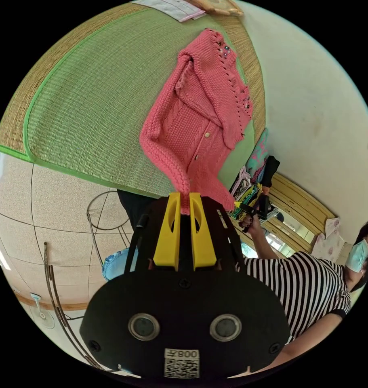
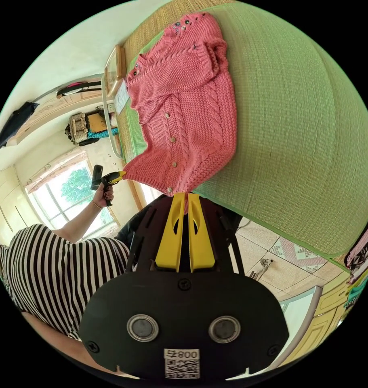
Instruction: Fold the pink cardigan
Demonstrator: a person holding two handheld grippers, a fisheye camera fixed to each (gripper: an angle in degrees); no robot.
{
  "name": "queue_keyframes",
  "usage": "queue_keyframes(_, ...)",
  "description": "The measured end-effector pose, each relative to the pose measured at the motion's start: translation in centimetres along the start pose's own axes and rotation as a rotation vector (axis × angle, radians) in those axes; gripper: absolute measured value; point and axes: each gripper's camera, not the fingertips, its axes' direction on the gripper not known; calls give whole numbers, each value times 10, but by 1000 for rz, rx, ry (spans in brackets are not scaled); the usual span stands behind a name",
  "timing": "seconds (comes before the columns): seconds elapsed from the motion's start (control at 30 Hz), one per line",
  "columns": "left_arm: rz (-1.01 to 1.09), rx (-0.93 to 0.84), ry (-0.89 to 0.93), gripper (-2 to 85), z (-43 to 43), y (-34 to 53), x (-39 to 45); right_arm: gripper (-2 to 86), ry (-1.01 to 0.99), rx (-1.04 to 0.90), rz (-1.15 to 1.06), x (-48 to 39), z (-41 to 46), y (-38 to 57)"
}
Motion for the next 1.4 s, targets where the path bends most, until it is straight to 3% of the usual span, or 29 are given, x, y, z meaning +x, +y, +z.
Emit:
queue_keyframes(0.37, 155, 185, 39, 37, -68, -99, 73, 7, 53, 181, -136, -33, -87, -106)
queue_keyframes(0.63, 114, 258, 38, 36, -79, -178, 95, 7, 76, 209, -77, -17, -105, -210)
queue_keyframes(1.07, 127, 290, 52, 43, -97, -244, 132, 10, 99, 224, -129, -24, -124, -270)
queue_keyframes(1.27, 49, 287, 31, 57, -87, -265, 123, 17, 116, 192, -14, 2, -106, -301)
queue_keyframes(1.4, 72, 365, 87, 73, -94, -258, 120, 33, 112, 295, 37, 18, -113, -294)
